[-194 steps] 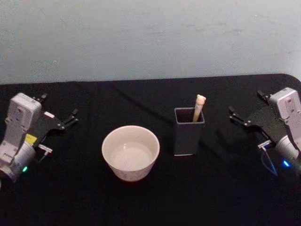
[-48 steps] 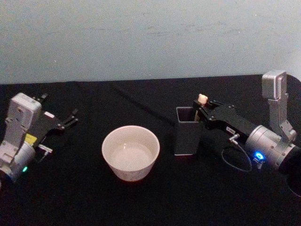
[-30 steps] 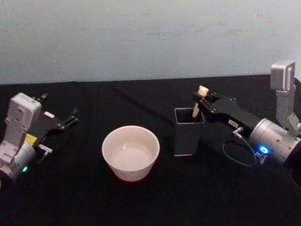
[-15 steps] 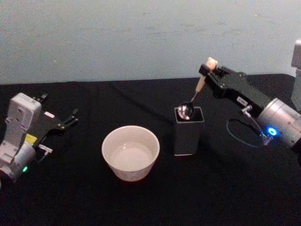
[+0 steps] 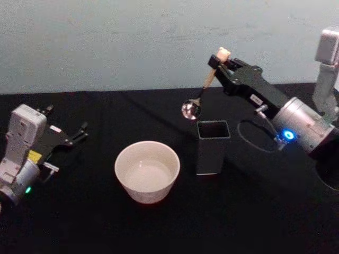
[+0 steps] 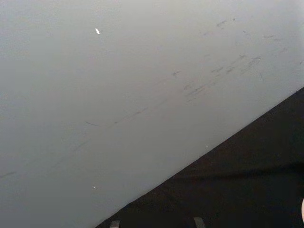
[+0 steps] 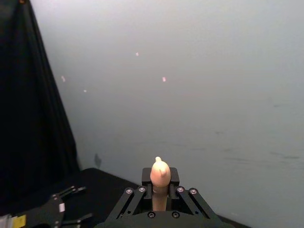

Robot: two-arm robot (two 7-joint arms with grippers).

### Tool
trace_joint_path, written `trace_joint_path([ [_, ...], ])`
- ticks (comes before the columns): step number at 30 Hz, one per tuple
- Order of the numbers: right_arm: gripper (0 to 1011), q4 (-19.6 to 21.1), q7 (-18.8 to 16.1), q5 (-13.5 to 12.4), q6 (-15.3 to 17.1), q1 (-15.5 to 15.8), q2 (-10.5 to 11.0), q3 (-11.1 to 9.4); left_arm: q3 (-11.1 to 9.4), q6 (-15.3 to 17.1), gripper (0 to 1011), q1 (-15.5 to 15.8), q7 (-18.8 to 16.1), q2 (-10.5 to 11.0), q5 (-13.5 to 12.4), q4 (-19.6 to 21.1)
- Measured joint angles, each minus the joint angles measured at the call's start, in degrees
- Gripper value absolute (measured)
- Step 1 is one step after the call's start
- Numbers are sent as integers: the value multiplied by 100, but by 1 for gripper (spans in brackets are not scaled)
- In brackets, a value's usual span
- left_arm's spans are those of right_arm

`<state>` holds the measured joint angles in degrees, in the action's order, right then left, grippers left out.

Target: Pick up the stirring spoon with one hand, stir inside the cup, then place it back in its original position.

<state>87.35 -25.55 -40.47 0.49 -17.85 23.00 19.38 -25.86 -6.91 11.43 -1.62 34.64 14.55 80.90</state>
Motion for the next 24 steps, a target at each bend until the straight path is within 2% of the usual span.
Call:
trace_joint_path([
  [10,189,-215,-298,97,-3,-204,-98,415,0,0,1001,0,0,0,0,0],
  [13,189,-281,-414,195,-4,-255,-90,601,0,0,1001,0,0,0,0,0],
  [24,189,-356,-681,631,-65,-294,22,1058,0,0,1001,0,0,0,0,0],
])
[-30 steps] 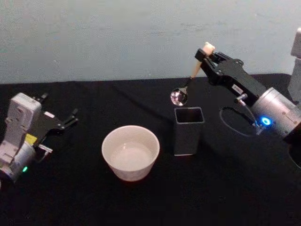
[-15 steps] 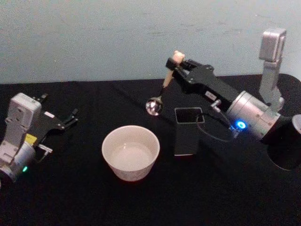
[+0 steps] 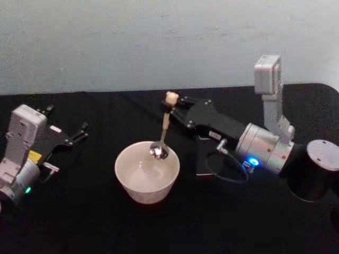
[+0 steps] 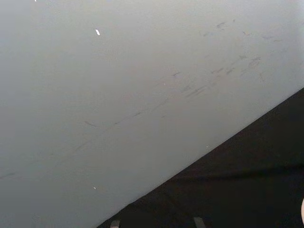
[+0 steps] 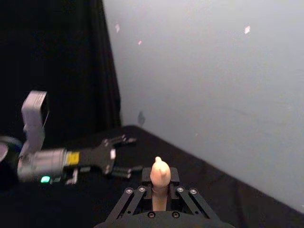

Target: Pick up the stirring spoon with one hand, stir inside the cup, then place it back in its original position.

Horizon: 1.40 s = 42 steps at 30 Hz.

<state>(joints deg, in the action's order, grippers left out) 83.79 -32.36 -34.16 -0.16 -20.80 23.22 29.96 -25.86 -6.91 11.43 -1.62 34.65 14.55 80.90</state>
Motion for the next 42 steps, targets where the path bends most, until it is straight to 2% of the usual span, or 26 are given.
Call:
trace_joint_path([
  [10,189,-42,-201,486,-59,-26,133,322,0,0,1001,0,0,0,0,0],
  [22,189,-171,-386,946,-86,-135,67,646,0,0,1001,0,0,0,0,0],
  [28,189,-252,-399,1125,-60,-207,-53,767,0,0,1001,0,0,0,0,0],
  [31,189,-371,-380,1175,-32,-275,-179,795,0,0,1001,0,0,0,0,0],
  [42,189,-817,-233,1135,37,-502,-538,674,0,0,1001,0,0,0,0,0],
])
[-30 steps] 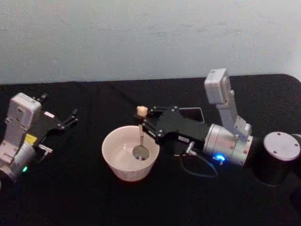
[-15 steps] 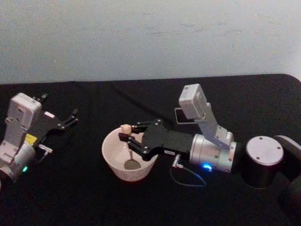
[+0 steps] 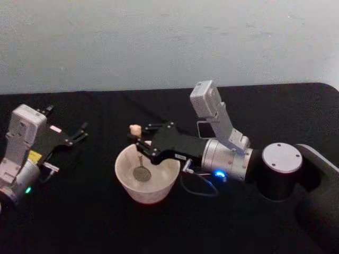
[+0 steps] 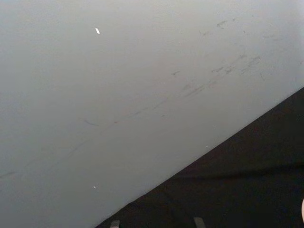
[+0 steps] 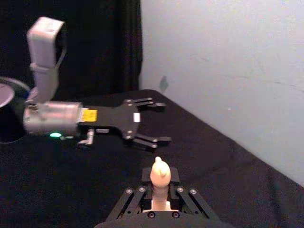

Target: Pick up the stirring spoon with one hand, stir inside the cup, then place it back in its original position.

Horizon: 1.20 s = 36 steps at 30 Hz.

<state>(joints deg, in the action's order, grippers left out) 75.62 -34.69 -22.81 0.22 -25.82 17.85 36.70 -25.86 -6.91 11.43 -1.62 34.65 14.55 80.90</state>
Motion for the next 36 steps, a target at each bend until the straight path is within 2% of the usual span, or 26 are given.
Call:
trace_joint_path([
  [5,189,-162,121,-37,-28,-79,-96,-146,0,0,1001,0,0,0,0,0],
  [10,189,-197,186,-50,-43,-98,-94,-260,0,0,1001,0,0,0,0,0],
  [15,189,-100,241,-47,-10,-32,13,-350,0,0,1001,0,0,0,0,0],
  [20,189,176,263,-27,66,163,206,-393,0,0,1001,0,0,0,0,0],
  [28,189,683,148,-93,182,507,481,-404,0,0,1001,0,0,0,0,0],
  [31,189,844,75,-151,222,618,527,-351,0,0,1001,0,0,0,0,0],
  [36,189,877,1,-166,249,634,499,-219,0,0,1001,0,0,0,0,0],
])
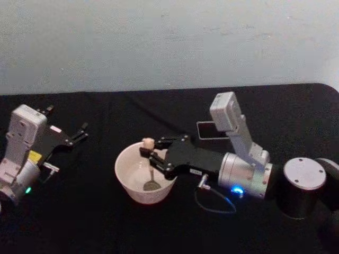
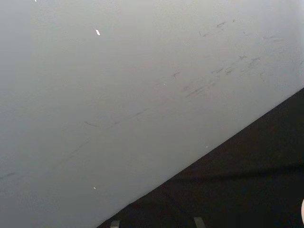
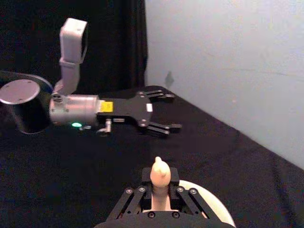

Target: Pick up the stirring spoon with one hand, stir inside the cup, then place it back in its original position.

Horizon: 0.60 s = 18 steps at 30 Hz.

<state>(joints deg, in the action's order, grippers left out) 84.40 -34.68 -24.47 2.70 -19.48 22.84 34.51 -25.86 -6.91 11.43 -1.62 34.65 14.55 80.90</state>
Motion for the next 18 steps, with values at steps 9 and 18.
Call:
trace_joint_path([
  [9,189,-276,0,17,35,-222,-297,205,0,0,1001,0,0,0,0,0],
  [18,189,-813,156,97,-53,-612,-677,212,0,0,1002,0,0,0,0,0],
])
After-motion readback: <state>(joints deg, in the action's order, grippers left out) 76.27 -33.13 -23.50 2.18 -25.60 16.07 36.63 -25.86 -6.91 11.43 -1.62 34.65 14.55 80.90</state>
